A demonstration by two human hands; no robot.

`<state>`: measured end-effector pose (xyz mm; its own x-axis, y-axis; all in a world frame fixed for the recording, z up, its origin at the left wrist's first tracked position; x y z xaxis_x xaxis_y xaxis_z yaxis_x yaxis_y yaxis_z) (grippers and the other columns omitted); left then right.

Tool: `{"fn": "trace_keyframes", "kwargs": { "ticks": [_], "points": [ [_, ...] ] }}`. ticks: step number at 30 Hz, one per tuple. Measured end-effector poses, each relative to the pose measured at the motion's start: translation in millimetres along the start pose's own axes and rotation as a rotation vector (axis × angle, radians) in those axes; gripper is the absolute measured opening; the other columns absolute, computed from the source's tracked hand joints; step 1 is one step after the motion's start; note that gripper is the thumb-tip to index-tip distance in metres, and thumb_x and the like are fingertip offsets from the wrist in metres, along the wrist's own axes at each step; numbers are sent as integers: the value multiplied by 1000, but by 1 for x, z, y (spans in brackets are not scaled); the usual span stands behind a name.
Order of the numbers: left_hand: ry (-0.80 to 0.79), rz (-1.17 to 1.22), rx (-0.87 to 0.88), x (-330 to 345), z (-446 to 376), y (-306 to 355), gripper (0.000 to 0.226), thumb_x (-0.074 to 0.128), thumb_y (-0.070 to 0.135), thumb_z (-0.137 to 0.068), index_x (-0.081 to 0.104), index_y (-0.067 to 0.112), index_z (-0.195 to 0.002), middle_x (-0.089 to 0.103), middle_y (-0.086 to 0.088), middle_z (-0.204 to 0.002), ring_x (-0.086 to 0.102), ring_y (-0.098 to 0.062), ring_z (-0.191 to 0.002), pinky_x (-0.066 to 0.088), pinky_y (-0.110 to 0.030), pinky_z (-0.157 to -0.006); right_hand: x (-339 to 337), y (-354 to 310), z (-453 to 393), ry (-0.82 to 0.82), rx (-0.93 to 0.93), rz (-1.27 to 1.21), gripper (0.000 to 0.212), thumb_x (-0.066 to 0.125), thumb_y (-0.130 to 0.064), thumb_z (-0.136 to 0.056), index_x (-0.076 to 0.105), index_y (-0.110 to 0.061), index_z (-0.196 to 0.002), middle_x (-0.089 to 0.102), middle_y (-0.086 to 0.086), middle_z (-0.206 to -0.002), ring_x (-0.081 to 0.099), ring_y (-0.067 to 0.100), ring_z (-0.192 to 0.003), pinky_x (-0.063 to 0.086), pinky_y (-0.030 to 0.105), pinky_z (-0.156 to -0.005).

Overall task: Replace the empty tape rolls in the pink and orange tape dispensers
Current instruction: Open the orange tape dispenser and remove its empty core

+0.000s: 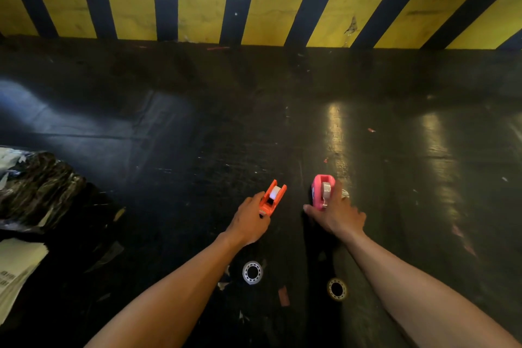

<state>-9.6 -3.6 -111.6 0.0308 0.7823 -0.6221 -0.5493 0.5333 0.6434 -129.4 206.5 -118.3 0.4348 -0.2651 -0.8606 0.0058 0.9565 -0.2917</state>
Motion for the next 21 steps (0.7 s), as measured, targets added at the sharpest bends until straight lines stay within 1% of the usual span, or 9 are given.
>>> {"fn": "trace_keyframes", "kwargs": {
  "ticks": [2,5,7,9,11,13,16,19,21],
  "points": [
    [-4,8,16,2,2,1,62,64,17,-95,39,20,-152,51,-9,-147,48,-27,-137,42,-42,-113,-16,-6,12,154,40,-37,101,45,-81,-77,11,-25,-154,40,22,-149,42,44,-133,38,57,-107],
    [-5,42,49,5,8,4,57,58,9,-96,44,18,-150,56,-6,-144,48,-22,-136,37,-32,-108,-29,-50,46,352,-249,-163,74,52,-52,-93,25,-18,-154,43,20,-145,42,37,-133,41,49,-107],
    [-14,98,41,8,9,3,59,55,5,-95,42,19,-151,56,-5,-146,46,-21,-139,36,-37,-114,5,-70,54,125,-322,-347,66,49,-40,-100,24,-16,-156,33,13,-158,32,29,-145,33,43,-116],
    [-14,205,-14,10,9,1,61,56,9,-97,39,20,-154,55,-5,-148,46,-22,-141,35,-43,-118,42,-74,55,-129,-226,-509,64,43,-37,-103,18,-15,-158,29,10,-163,30,25,-148,27,40,-121],
    [-28,338,-104,12,11,-1,57,56,16,-100,40,20,-154,59,-2,-144,52,-20,-135,40,-38,-113,58,-79,58,-246,-190,-627,56,37,-35,-105,24,-16,-157,35,4,-160,33,22,-147,25,31,-118],
    [-39,461,-150,15,14,-2,45,57,22,-101,53,23,-145,67,2,-129,61,-13,-117,48,-32,-99,61,-86,65,-284,-200,-732,45,35,-32,-106,42,-22,-150,50,0,-150,44,19,-140,30,26,-112],
    [7,610,-240,16,21,-11,25,55,23,-101,62,20,-126,71,2,-110,67,-13,-100,52,-32,-86,65,-76,71,-295,-73,-924,34,40,-31,-105,62,-24,-130,67,2,-128,63,16,-117,45,39,-109],
    [61,666,-260,15,28,-20,15,56,26,-102,60,20,-116,71,-5,-111,71,-17,-98,57,-34,-84,67,-64,75,-293,1,-1038,13,52,-26,-101,63,-29,-105,71,3,-112,69,19,-104,53,46,-101],
    [50,702,-262,17,34,-21,14,62,23,-100,60,18,-113,70,-8,-112,72,-19,-98,61,-38,-86,63,-60,82,-313,2,-1086,7,60,-23,-98,60,-25,-104,71,5,-111,71,22,-101,57,45,-95]
  ]
}}
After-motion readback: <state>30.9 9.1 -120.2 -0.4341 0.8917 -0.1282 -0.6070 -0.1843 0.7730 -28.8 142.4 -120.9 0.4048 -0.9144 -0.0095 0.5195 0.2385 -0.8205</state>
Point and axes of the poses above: each hand's wrist, its own z-axis away from the middle knuckle, its own x-axis out of the palm, y = z × x, the point moved 9 cm from there along -z, towards the middle knuckle
